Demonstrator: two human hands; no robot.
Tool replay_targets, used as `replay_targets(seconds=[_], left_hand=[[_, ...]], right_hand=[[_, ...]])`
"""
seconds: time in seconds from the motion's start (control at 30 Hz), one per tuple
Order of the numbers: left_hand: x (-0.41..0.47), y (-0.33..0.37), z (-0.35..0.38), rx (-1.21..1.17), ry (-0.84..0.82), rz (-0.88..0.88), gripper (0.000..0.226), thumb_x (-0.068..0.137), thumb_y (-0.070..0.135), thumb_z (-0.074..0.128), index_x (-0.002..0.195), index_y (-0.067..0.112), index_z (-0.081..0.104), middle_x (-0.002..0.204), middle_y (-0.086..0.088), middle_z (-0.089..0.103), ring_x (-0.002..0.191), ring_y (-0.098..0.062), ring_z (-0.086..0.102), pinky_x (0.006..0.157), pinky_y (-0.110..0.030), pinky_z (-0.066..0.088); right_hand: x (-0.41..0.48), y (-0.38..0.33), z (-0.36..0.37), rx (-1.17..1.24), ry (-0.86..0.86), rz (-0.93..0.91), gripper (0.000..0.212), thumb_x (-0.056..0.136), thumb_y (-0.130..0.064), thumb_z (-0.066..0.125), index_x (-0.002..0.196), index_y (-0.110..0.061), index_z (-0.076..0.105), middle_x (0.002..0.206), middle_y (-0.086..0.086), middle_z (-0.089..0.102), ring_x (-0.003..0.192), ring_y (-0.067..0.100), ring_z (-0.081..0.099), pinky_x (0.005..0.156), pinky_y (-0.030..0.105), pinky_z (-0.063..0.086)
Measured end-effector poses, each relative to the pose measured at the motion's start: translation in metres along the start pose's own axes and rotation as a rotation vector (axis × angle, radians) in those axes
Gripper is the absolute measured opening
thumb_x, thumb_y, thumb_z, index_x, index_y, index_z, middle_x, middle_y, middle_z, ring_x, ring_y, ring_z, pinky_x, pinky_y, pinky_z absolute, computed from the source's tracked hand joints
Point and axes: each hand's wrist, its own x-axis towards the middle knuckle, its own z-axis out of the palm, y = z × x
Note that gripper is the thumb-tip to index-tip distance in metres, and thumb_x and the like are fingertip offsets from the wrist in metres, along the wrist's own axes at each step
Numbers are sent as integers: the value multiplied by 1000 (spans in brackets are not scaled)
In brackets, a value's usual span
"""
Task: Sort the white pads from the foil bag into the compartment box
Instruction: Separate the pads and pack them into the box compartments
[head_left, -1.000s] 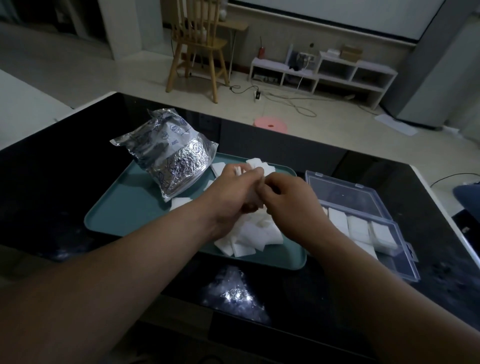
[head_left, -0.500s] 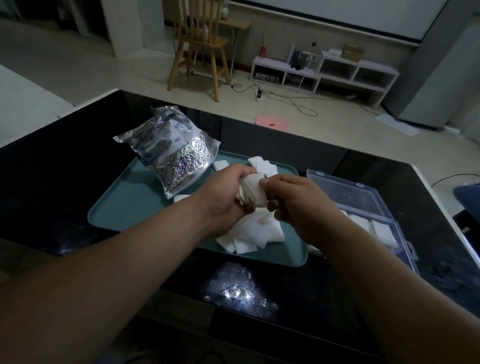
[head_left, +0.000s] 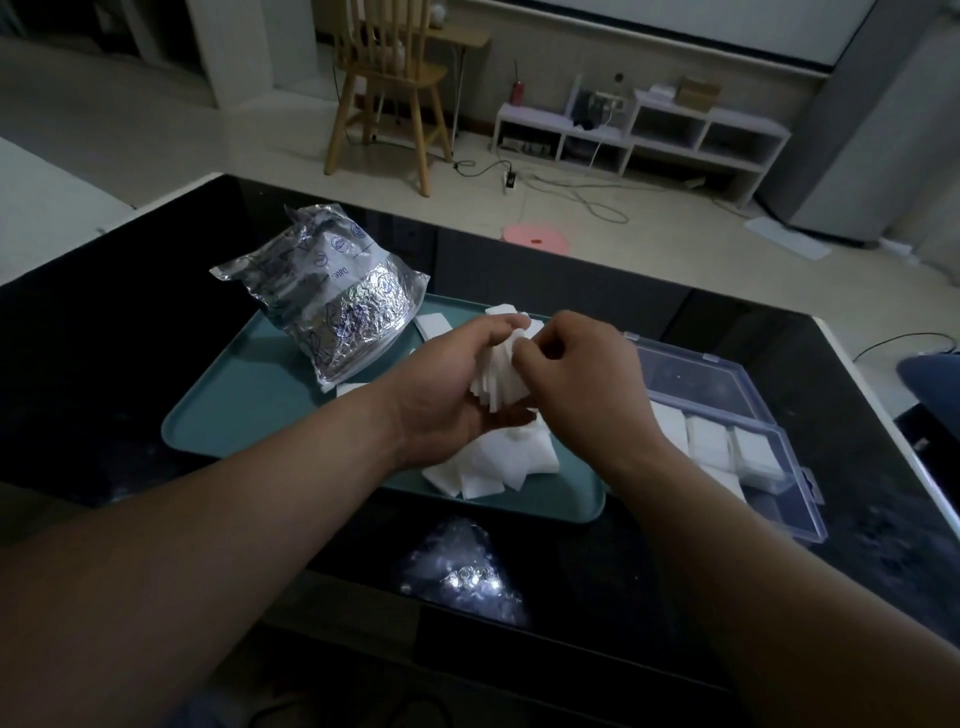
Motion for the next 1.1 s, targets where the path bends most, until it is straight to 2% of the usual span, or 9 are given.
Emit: replay_targets(seconds=[0.13, 0.27, 0.47, 0.57, 0.7, 0.8, 0.93, 1.03, 1.1], left_hand=[[-1, 0, 0, 48, -10, -20, 29, 104, 35, 43, 116, 26, 67, 93, -2, 67, 71, -14, 67, 68, -32, 51], [2, 0, -4, 11, 4, -6, 28, 102, 34, 43, 120, 23, 61, 112, -11, 59, 97, -22, 57, 86, -40, 46], [2, -4, 0, 44, 6, 5, 37, 104, 36, 54, 129, 9, 60, 99, -8, 64, 76, -15, 61, 69, -31, 51], [2, -5, 0, 25, 106, 18, 32, 107, 24, 44, 132, 12, 59, 101, -10, 68, 66, -14, 68, 60, -30, 55], [4, -1, -6, -22, 149, 27, 30, 108, 23, 40, 132, 20, 58, 122, -18, 68, 76, -21, 74, 68, -39, 60], [2, -1, -1, -26, 107, 47, 33, 107, 35, 48, 134, 18, 56, 100, -10, 71, 73, -18, 72, 66, -37, 60], [5, -1, -5, -42, 147, 48, 42, 106, 28, 50, 142, 7, 50, 98, -10, 68, 79, -20, 72, 61, -31, 58], [4, 4, -11, -26, 81, -66, 53, 104, 48, 50, 138, 7, 53, 114, -15, 57, 86, -26, 64, 56, -31, 54], [-1, 5, -8, -10, -6, -133, 58, 101, 61, 47, 132, 13, 58, 109, -14, 54, 82, -23, 60, 57, -31, 54]], right_hand=[[-2, 0, -5, 103, -126, -45, 21, 99, -43, 62, 91, -25, 70, 80, -8, 69, 76, 9, 66, 72, 40, 60], [-8, 3, -6, 128, -257, -43, 21, 95, -50, 64, 101, -30, 66, 88, -10, 69, 79, 6, 66, 71, 30, 57], [-5, 2, -3, 38, -129, 35, 12, 93, -26, 64, 84, -19, 61, 73, -6, 63, 66, 11, 58, 59, 28, 46], [-5, 0, -5, 59, -79, 70, 14, 89, -25, 65, 81, -16, 58, 70, -5, 60, 65, 12, 54, 58, 31, 44], [-9, -4, -2, -65, -2, -1, 16, 89, -30, 66, 82, -20, 56, 70, -6, 58, 64, 14, 55, 60, 41, 53], [-12, -5, 2, -177, -12, -117, 19, 94, -37, 63, 84, -23, 56, 71, -7, 59, 65, 14, 57, 63, 44, 56], [-15, -3, 0, -78, -121, -326, 21, 94, -46, 65, 91, -26, 61, 82, -14, 59, 78, 11, 55, 72, 39, 51], [-17, 5, -4, -101, -202, -371, 33, 87, -49, 72, 111, -29, 63, 104, -17, 55, 101, 12, 50, 88, 37, 47], [-18, 7, -6, -91, -222, -348, 38, 84, -53, 72, 110, -28, 63, 117, -15, 58, 112, 12, 49, 95, 37, 46]])
